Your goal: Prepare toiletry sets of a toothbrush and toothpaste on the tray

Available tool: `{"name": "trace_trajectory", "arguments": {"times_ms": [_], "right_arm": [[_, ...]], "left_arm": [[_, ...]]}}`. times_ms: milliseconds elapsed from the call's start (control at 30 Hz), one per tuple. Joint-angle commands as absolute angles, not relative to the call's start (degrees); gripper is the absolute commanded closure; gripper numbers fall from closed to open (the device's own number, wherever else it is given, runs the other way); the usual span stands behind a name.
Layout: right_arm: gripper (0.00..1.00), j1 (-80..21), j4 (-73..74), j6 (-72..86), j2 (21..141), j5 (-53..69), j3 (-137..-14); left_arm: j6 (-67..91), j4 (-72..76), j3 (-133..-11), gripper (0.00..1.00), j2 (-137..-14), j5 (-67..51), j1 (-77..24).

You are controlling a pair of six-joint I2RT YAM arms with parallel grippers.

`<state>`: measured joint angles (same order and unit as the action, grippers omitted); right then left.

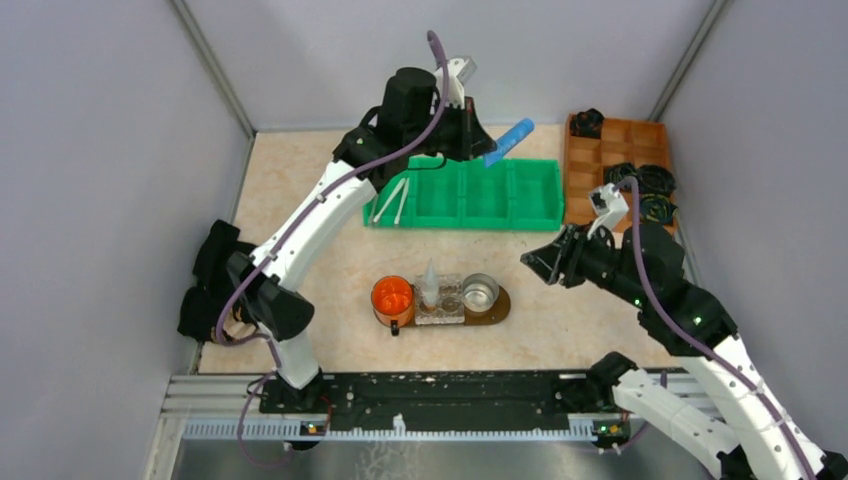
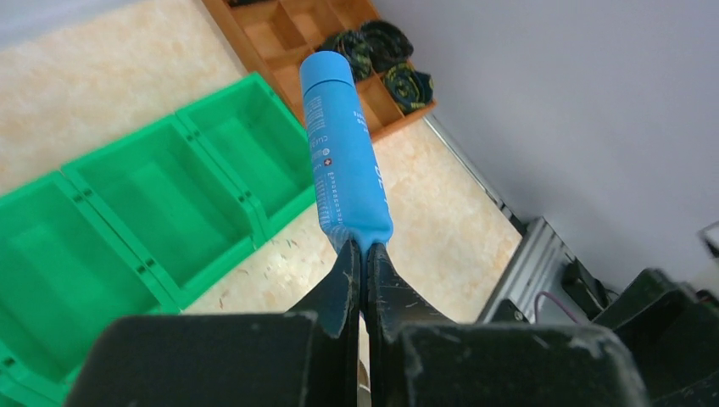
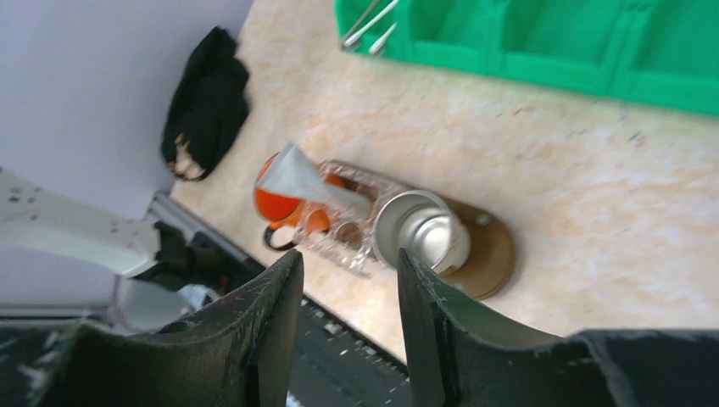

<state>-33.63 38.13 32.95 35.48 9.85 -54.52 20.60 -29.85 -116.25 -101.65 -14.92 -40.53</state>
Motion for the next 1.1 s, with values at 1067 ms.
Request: {"name": "trace_trajectory", "arguments": {"times_ms": [1067], "right_arm": [[0.53,-45.5,11.3,-11.4,57.7,-14.6,-60.6]], "left_arm": [[51.8,-56.8,-117.0,1.0,-102.5,-7.5,-36.7]]}}
